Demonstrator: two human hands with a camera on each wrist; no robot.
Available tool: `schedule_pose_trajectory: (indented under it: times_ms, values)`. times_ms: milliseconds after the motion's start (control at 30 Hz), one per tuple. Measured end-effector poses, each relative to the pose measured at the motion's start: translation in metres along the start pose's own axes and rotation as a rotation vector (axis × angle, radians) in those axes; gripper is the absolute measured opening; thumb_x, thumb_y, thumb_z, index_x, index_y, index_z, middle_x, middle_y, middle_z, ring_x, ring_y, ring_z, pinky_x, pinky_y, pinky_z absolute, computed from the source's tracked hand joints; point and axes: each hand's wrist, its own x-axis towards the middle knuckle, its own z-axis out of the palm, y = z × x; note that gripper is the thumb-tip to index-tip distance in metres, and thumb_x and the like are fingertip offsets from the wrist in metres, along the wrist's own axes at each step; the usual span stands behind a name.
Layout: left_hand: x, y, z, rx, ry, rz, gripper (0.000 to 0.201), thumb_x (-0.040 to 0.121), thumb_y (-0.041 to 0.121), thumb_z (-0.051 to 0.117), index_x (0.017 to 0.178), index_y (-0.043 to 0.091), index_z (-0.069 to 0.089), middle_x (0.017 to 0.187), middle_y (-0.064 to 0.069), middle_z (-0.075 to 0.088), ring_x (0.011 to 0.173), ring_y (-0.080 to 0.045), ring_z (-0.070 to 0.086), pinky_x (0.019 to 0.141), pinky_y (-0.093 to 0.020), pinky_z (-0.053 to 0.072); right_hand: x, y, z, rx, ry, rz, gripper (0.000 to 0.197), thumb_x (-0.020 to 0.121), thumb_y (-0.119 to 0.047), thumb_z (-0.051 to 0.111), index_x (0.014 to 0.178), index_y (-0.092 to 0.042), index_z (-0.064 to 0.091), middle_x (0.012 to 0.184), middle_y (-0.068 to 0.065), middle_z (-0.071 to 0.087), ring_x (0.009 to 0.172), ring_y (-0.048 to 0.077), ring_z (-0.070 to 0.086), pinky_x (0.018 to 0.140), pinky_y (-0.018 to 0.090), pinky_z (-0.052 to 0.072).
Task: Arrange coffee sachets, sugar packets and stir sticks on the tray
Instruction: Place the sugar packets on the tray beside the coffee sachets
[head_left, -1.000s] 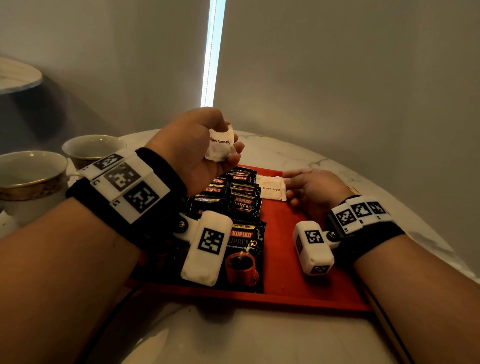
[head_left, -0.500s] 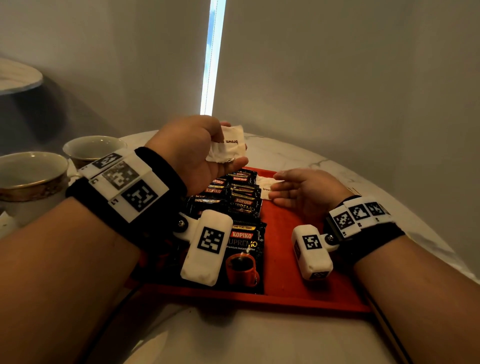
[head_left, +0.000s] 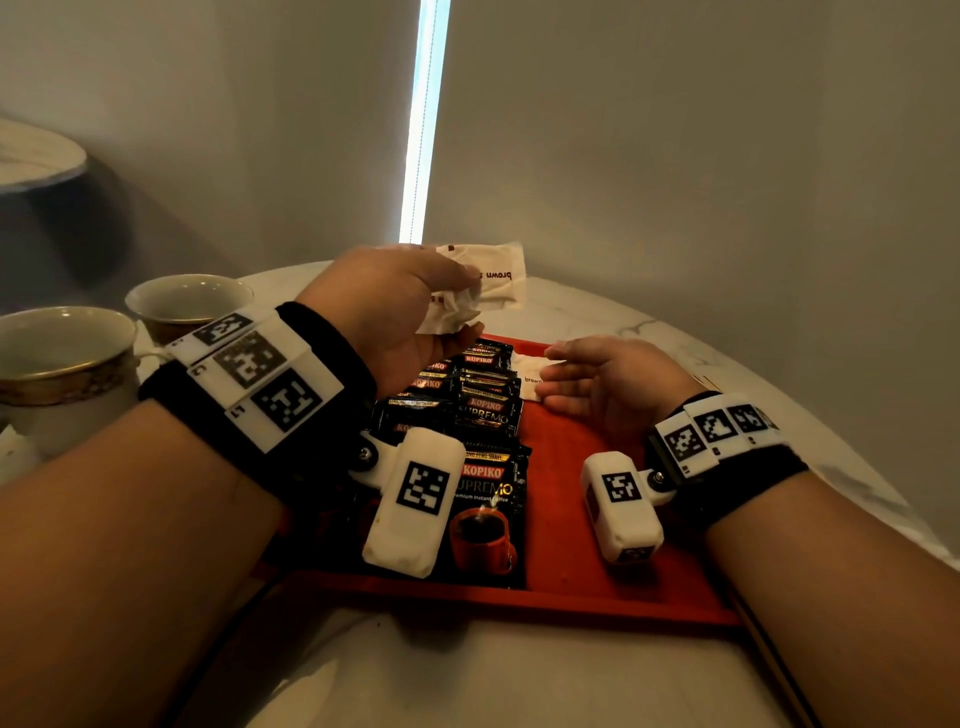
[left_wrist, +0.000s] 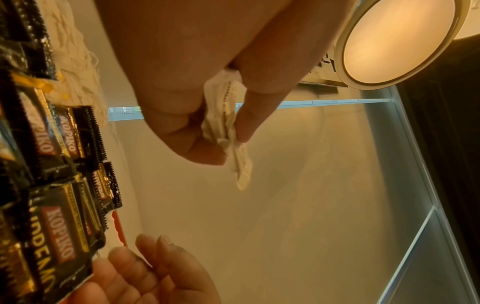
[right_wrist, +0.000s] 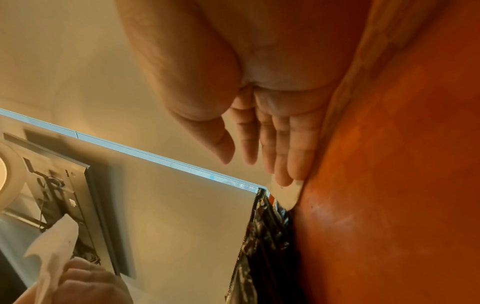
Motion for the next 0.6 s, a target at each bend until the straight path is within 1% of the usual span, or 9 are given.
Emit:
schedule_pose_trajectory:
  times_ms: [67, 133, 233, 267, 333, 400, 467, 533, 600]
  values:
    - [0.000, -0.001, 0.000, -0.001, -0.009, 0.001, 0.020, 0.093, 0.001, 0.060, 0.113, 0.004, 0.056, 0.109, -0.016, 0.065, 0.086, -0.025, 0.067, 0.055, -0.027, 0.058, -0.001, -0.001, 0.001, 0.011, -0.002, -0.008, 0.017, 0.099, -0.016, 0.059, 0.110, -0.003, 0.061, 0.087, 0.012, 0.064, 0.073, 0.023, 0.068, 0.065, 0.030, 0.059]
    - [0.000, 0.000, 0.000, 0.003, -0.021, 0.002, 0.023, 0.094, 0.002, 0.060, 0.117, 0.005, 0.056, 0.107, -0.015, 0.067, 0.083, -0.024, 0.072, 0.058, -0.028, 0.061, -0.002, -0.003, 0.001, 0.010, 0.000, -0.033, 0.018, 0.098, -0.015, 0.060, 0.110, -0.002, 0.061, 0.086, 0.012, 0.065, 0.073, 0.023, 0.067, 0.066, 0.032, 0.059]
    - [-0.002, 0.000, -0.001, 0.015, -0.024, 0.012, 0.029, 0.094, 0.004, 0.063, 0.122, 0.006, 0.057, 0.104, -0.014, 0.069, 0.068, -0.017, 0.074, 0.050, -0.023, 0.054, -0.004, -0.008, 0.001, -0.029, 0.017, -0.128, 0.022, 0.097, -0.017, 0.062, 0.112, -0.001, 0.062, 0.086, 0.012, 0.066, 0.068, 0.020, 0.068, 0.062, 0.032, 0.058]
    - [-0.002, 0.000, -0.001, 0.019, -0.024, 0.016, 0.029, 0.093, 0.005, 0.063, 0.122, 0.007, 0.058, 0.101, -0.013, 0.069, 0.063, -0.014, 0.073, 0.048, -0.021, 0.051, -0.006, -0.012, 0.003, -0.040, 0.021, -0.165, 0.022, 0.098, -0.020, 0.062, 0.111, -0.003, 0.063, 0.085, 0.010, 0.066, 0.066, 0.019, 0.067, 0.059, 0.030, 0.056]
    - [-0.003, -0.001, -0.001, 0.024, -0.026, 0.026, 0.031, 0.093, 0.006, 0.064, 0.123, 0.008, 0.058, 0.097, -0.011, 0.069, 0.057, -0.010, 0.069, 0.047, -0.019, 0.047, -0.013, -0.020, 0.005, -0.032, 0.002, -0.213, 0.025, 0.098, -0.031, 0.060, 0.103, -0.007, 0.064, 0.079, 0.006, 0.066, 0.061, 0.014, 0.061, 0.053, 0.026, 0.046]
    - [-0.001, -0.002, -0.002, 0.036, -0.028, 0.037, 0.032, 0.093, 0.007, 0.065, 0.124, 0.008, 0.059, 0.094, -0.009, 0.069, 0.057, -0.009, 0.067, 0.048, -0.019, 0.045, -0.023, -0.030, 0.009, 0.006, -0.073, -0.218, 0.034, 0.093, -0.045, 0.059, 0.094, -0.011, 0.064, 0.074, 0.002, 0.062, 0.056, 0.011, 0.051, 0.049, 0.023, 0.036]
    - [0.000, -0.002, -0.002, 0.050, -0.034, 0.044, 0.029, 0.092, 0.008, 0.066, 0.120, 0.009, 0.060, 0.093, -0.008, 0.069, 0.057, -0.009, 0.064, 0.048, -0.019, 0.044, -0.034, -0.037, 0.014, 0.020, -0.185, -0.227, 0.040, 0.084, -0.053, 0.061, 0.090, -0.013, 0.064, 0.075, 0.002, 0.061, 0.055, 0.010, 0.048, 0.047, 0.022, 0.033]
    - [0.001, -0.003, -0.003, 0.052, -0.042, 0.048, 0.024, 0.090, 0.010, 0.068, 0.113, 0.011, 0.060, 0.094, -0.008, 0.070, 0.058, -0.009, 0.063, 0.046, -0.020, 0.044, -0.042, -0.039, 0.021, 0.006, -0.263, -0.263, 0.038, 0.084, -0.050, 0.066, 0.093, -0.012, 0.063, 0.077, 0.003, 0.061, 0.056, 0.010, 0.049, 0.048, 0.022, 0.034]
    - [0.002, -0.004, -0.003, 0.057, -0.055, 0.057, 0.021, 0.090, 0.012, 0.069, 0.108, 0.013, 0.060, 0.094, -0.007, 0.070, 0.061, -0.010, 0.064, 0.045, -0.021, 0.043, -0.047, -0.039, 0.028, -0.014, -0.292, -0.289, 0.035, 0.082, -0.039, 0.069, 0.100, -0.010, 0.062, 0.077, 0.004, 0.063, 0.057, 0.011, 0.050, 0.049, 0.022, 0.035]
